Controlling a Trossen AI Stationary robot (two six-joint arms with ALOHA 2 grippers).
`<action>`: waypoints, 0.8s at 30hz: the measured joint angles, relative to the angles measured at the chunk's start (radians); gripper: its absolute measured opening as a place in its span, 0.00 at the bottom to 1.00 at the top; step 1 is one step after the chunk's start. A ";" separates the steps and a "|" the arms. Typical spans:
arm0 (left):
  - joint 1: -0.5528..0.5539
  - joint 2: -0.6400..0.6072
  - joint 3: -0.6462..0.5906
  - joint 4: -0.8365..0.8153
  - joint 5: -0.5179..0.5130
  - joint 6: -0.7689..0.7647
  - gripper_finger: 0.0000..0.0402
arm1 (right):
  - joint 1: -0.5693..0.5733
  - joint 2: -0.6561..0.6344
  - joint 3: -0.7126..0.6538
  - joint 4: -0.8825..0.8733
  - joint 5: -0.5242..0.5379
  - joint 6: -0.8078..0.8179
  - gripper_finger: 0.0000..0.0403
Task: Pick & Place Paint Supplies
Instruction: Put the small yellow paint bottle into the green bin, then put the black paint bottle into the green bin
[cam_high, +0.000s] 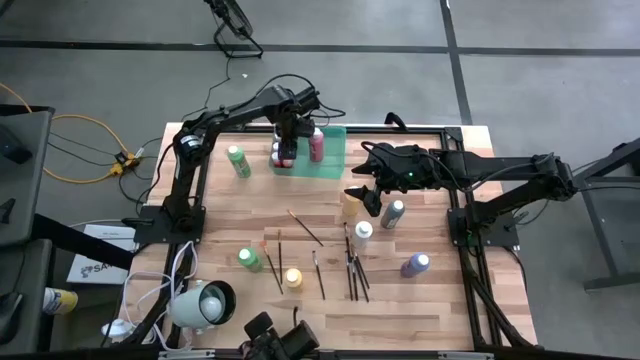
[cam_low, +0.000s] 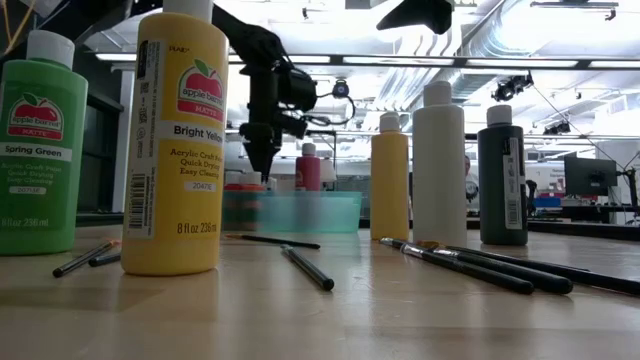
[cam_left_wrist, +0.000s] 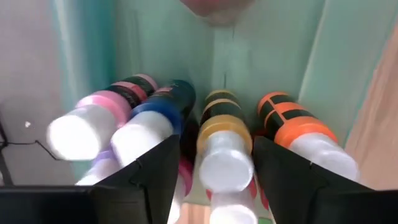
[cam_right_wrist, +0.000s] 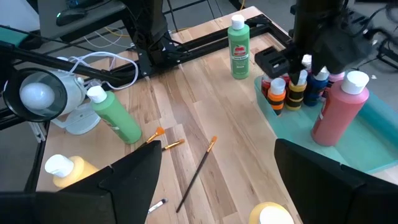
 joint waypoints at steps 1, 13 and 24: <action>0.000 0.000 0.015 -0.009 -0.003 0.002 0.51 | 0.000 0.000 0.000 0.000 0.000 0.000 0.76; 0.000 -0.001 0.150 -0.202 -0.009 0.013 0.51 | -0.001 -0.012 0.000 -0.079 0.000 0.071 0.76; -0.048 -0.044 0.409 -0.256 -0.021 0.004 0.51 | -0.045 -0.125 0.000 -0.452 0.028 0.296 0.76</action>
